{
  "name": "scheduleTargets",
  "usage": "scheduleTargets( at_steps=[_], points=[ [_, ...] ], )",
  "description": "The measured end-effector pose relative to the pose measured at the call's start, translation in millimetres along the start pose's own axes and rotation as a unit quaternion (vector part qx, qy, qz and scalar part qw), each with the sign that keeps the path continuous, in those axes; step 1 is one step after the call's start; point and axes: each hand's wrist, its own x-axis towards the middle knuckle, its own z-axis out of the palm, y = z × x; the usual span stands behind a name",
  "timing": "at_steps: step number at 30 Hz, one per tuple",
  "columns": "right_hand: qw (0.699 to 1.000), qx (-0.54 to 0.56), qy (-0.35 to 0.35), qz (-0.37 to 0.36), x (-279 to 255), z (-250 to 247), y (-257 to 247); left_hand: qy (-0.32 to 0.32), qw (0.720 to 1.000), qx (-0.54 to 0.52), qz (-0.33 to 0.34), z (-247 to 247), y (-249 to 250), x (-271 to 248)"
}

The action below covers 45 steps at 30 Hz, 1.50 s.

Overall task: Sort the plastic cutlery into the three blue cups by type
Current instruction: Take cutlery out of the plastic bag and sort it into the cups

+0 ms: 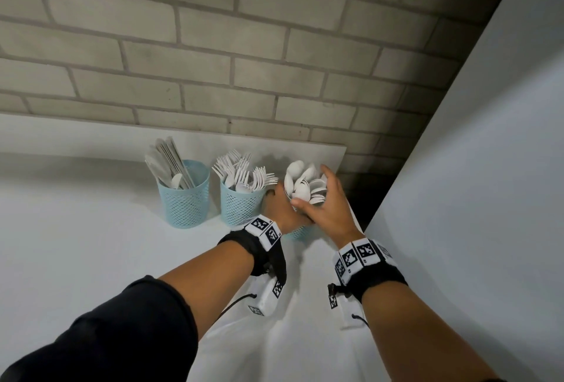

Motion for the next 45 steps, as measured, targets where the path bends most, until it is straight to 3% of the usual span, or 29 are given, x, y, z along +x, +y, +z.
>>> scheduleTargets(
  at_steps=[3, 6, 10, 13, 16, 20, 25, 28, 30, 31, 35, 39, 43, 45],
  points=[
    [1.0, -0.018, -0.007, -0.014, 11.3, -1.7, -18.7, 0.008, 0.998, -0.057, 0.029, 4.3, -4.2, 3.3],
    [1.0, 0.005, -0.028, -0.005, 26.2, 4.0, -34.4, -0.006, 0.998, -0.05, 0.045, 5.7, -5.6, 5.7],
    [0.987, -0.139, -0.068, -0.051, 32.3, 12.8, -36.8, -0.015, 0.999, 0.002, 0.043, 1.1, -3.5, 5.1],
    [0.978, -0.188, 0.031, -0.087, 20.3, 18.3, -29.5, -0.007, 0.999, -0.012, 0.033, 0.8, -8.0, 8.0],
    [0.983, -0.117, 0.105, -0.094, 17.5, 20.2, -25.8, 0.006, 0.999, -0.023, 0.033, -1.7, -8.5, 7.0],
    [0.99, -0.055, 0.116, -0.065, 26.5, 7.9, -28.2, -0.007, 0.998, -0.047, 0.031, -2.1, -10.2, 7.5],
    [0.982, -0.127, 0.126, -0.064, 29.9, 2.7, -24.2, -0.001, 1.0, -0.014, 0.021, -3.0, -9.6, 8.5],
    [0.986, -0.145, 0.035, -0.069, 35.5, 2.7, -29.3, -0.006, 0.999, -0.028, 0.031, -0.9, -7.7, 9.8],
    [0.971, -0.206, -0.05, -0.115, 33.4, 6.8, -33.4, -0.005, 0.999, -0.01, 0.047, 1.3, -7.1, 11.1],
    [0.96, -0.238, -0.058, -0.139, 33.1, 8.9, -32.4, -0.002, 0.999, 0.007, 0.045, 1.5, -8.1, 11.7],
    [0.959, -0.268, 0.067, -0.066, 39.1, 7.9, -29.1, 0.0, 1.0, -0.007, 0.029, 0.3, -11.6, 12.9],
    [0.952, -0.28, 0.001, -0.127, 38.4, 19.4, -32.2, 0.009, 0.999, 0.011, 0.034, -0.6, -7.6, 10.9],
    [0.959, -0.269, 0.064, -0.062, 40.2, 15.4, -28.7, -0.001, 1.0, -0.002, 0.025, -1.8, -8.9, 12.7],
    [0.951, -0.28, 0.036, -0.122, 35.0, 22.0, -29.8, 0.0, 0.999, 0.021, 0.033, -1.3, -6.9, 13.5]
  ],
)
